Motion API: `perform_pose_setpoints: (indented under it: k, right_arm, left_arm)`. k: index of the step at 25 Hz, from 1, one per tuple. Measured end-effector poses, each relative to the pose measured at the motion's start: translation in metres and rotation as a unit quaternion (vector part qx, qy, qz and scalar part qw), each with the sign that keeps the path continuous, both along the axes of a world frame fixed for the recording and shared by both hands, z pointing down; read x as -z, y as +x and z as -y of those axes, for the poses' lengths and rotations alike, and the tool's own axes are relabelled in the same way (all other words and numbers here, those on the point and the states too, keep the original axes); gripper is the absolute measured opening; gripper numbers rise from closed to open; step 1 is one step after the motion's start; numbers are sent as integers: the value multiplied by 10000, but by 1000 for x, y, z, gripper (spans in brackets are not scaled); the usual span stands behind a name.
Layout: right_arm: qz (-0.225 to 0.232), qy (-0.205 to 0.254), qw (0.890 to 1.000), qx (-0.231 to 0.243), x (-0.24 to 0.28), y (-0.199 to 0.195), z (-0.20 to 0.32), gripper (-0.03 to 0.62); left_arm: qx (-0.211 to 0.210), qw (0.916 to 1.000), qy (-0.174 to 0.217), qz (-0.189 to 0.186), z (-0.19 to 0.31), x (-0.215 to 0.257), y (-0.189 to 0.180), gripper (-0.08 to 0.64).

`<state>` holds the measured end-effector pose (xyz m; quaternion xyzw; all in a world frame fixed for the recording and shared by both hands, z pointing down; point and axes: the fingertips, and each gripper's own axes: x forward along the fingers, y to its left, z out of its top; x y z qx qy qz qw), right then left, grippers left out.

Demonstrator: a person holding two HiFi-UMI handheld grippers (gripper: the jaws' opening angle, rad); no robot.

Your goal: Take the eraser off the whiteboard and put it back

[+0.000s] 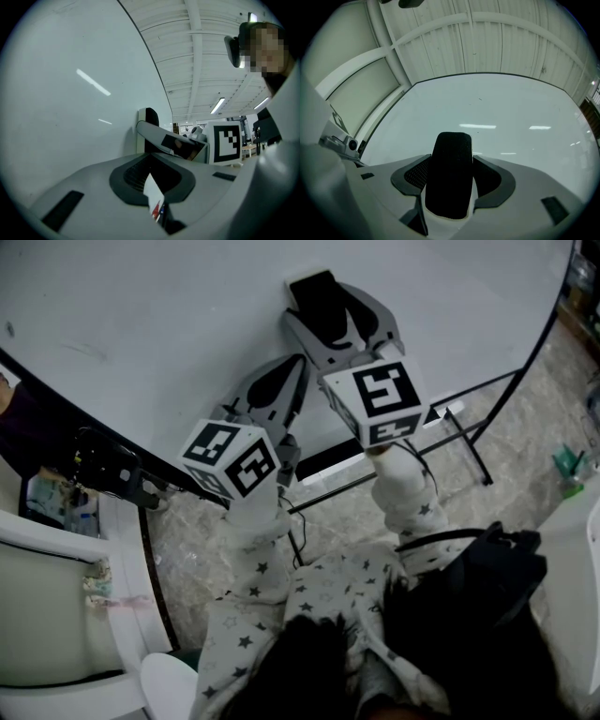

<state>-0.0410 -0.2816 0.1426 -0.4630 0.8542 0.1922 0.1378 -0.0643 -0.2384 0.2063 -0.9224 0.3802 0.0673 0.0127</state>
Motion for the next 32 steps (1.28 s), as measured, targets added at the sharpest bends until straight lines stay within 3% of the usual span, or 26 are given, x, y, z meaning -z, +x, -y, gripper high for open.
perform_pose_setpoints:
  k: [2, 3, 6, 11, 17, 19, 27, 32]
  right_arm:
    - [60, -24, 9999, 81, 0, -2, 0, 263]
    - [57, -25, 9999, 117, 0, -3, 0, 305]
    - [35, -9, 9999, 134, 0, -5, 0, 341]
    - [136, 24, 9999, 98, -2, 6, -5, 341]
    - [165, -322, 9977, 580, -15, -1, -15, 337]
    - [81, -455, 9972, 586, -21, -1, -15, 241]
    - [-237, -800, 9945, 641, -40, -8, -16, 37]
    - [-302, -1070, 9893, 947, -56, -17, -17, 8]
  left_arm:
    - [19, 10000, -11, 1, 0, 0, -1, 2]
    - [33, 10000, -11, -1, 0, 0, -2, 2]
    - [65, 10000, 5, -22, -1, 0, -4, 2]
    - [181, 9998, -5, -99, -2, -3, -12, 2]
    - [301, 9993, -56, -212, 2, -9, -23, 1]
    - [334, 9991, -91, -261, 3, -11, -26, 2]
    - [422, 9981, -220, -387, 7, -18, -34, 2]
    - [454, 9976, -305, -427, 6, -25, -34, 2]
